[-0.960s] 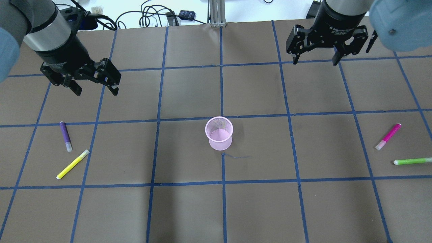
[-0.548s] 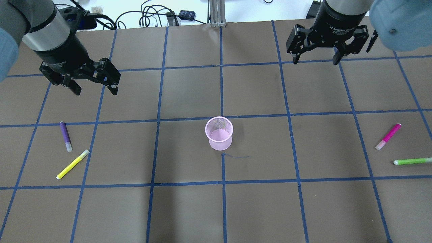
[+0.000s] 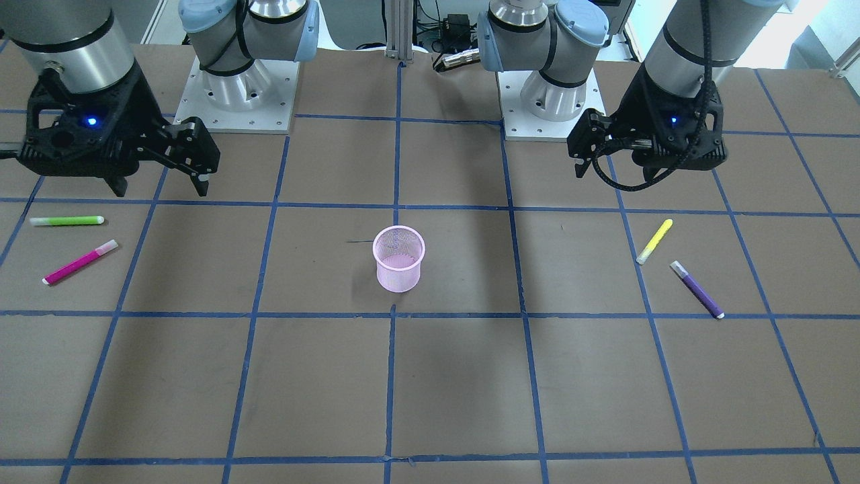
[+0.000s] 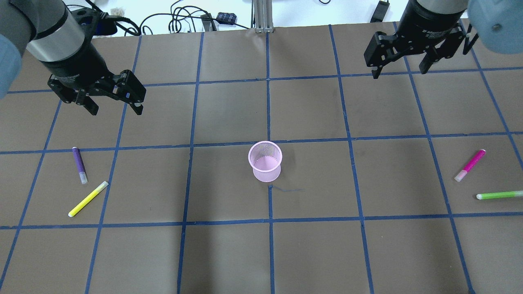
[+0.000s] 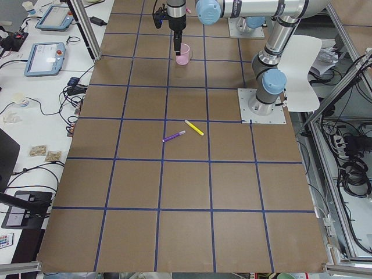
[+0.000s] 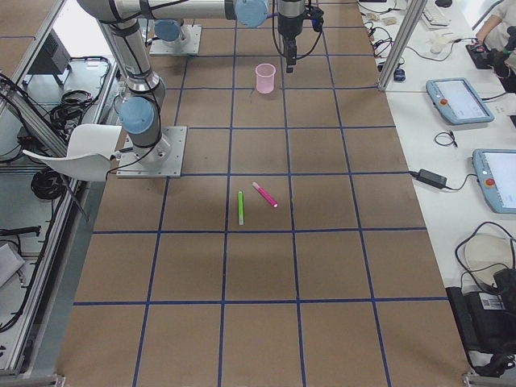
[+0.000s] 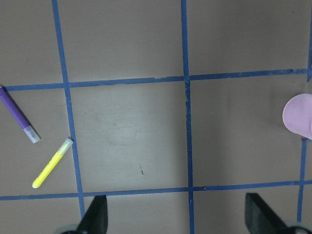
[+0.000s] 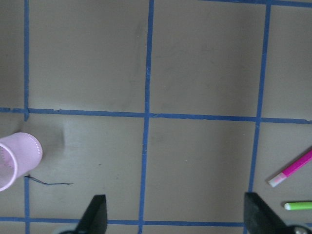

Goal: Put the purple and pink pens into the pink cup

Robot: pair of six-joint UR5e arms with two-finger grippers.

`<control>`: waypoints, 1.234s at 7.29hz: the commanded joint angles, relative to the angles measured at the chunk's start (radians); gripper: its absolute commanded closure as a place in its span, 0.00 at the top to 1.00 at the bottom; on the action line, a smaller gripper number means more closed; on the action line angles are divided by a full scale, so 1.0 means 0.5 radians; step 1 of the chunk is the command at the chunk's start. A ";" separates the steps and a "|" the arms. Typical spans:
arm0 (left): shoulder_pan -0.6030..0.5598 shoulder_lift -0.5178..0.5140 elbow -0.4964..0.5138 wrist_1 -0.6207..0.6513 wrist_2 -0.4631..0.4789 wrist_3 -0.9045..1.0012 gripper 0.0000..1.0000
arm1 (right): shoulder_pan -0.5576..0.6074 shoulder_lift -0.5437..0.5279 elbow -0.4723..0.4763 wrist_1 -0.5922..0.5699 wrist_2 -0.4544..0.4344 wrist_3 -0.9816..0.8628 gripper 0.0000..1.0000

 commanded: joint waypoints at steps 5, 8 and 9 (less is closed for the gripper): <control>0.245 -0.123 -0.003 0.150 0.001 0.042 1.00 | -0.756 0.126 0.071 -0.025 -0.061 -1.971 1.00; 0.695 -0.261 -0.018 0.227 0.003 0.043 1.00 | -1.021 0.176 0.284 -0.037 -0.024 -3.176 1.00; 0.834 -0.347 -0.037 0.285 -0.002 0.034 1.00 | -1.027 0.203 0.395 -0.068 -0.033 -3.578 1.00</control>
